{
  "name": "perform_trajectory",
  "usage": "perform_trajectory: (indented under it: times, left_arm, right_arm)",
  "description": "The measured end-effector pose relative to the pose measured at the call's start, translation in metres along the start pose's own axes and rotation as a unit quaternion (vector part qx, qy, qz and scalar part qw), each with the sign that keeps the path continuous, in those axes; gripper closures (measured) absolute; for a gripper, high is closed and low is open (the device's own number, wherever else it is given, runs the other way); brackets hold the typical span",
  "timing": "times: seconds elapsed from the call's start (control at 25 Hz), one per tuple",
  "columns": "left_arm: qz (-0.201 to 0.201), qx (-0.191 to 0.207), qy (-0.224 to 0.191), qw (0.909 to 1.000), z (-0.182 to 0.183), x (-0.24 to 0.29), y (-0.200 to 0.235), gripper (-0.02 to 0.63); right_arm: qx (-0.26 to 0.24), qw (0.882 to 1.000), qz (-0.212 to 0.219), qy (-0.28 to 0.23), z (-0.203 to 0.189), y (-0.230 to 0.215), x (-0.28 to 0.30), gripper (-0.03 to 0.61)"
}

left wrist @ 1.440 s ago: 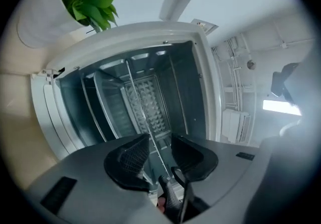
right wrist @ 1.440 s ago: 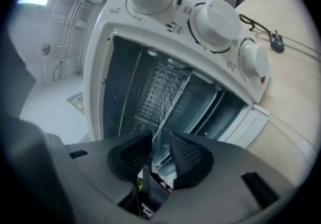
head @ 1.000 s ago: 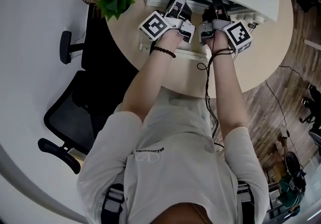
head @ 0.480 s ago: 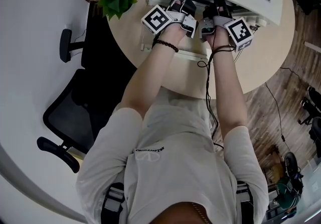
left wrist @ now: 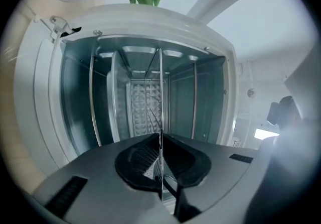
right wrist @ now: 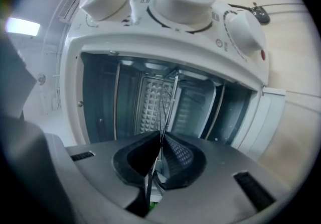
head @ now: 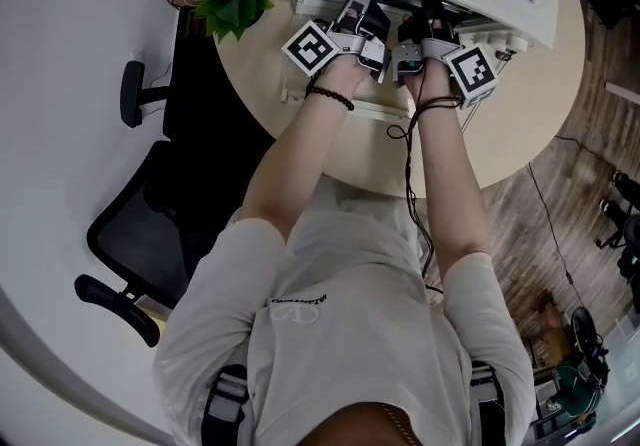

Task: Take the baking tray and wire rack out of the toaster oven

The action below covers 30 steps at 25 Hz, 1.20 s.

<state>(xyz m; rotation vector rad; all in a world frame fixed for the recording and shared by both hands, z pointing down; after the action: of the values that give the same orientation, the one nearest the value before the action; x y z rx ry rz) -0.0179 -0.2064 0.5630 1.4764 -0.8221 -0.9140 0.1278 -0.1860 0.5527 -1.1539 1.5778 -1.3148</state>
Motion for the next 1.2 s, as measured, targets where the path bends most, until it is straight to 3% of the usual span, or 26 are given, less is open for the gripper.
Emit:
perform_trajectory:
  times: [0.4,1.2]
  left_arm:
    - [-0.002,0.009,0.012,0.9999,-0.013,-0.046,-0.005,0.595]
    - [0.045,-0.001,0.056,0.9974,-0.046,-0.163,-0.018,0.603]
  right_arm:
    - [0.032,0.999,0.001,-0.006,-0.024,0.008,-0.043,0.568]
    - [0.06,0.997,-0.029,0.026,-0.079,0.021,-0.154,0.566]
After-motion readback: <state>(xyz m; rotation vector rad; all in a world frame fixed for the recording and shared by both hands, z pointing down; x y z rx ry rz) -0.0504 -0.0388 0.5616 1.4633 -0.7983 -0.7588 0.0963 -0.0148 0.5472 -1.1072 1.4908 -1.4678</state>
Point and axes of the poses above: the fingertips, and each gripper's own axes: x forward along the fingers, y to its left, z out of its top, the point moved 5 cm from there along -x, backward along the fingers, and after that the axes turned 8 degrees about z, right-handed, at the moved point
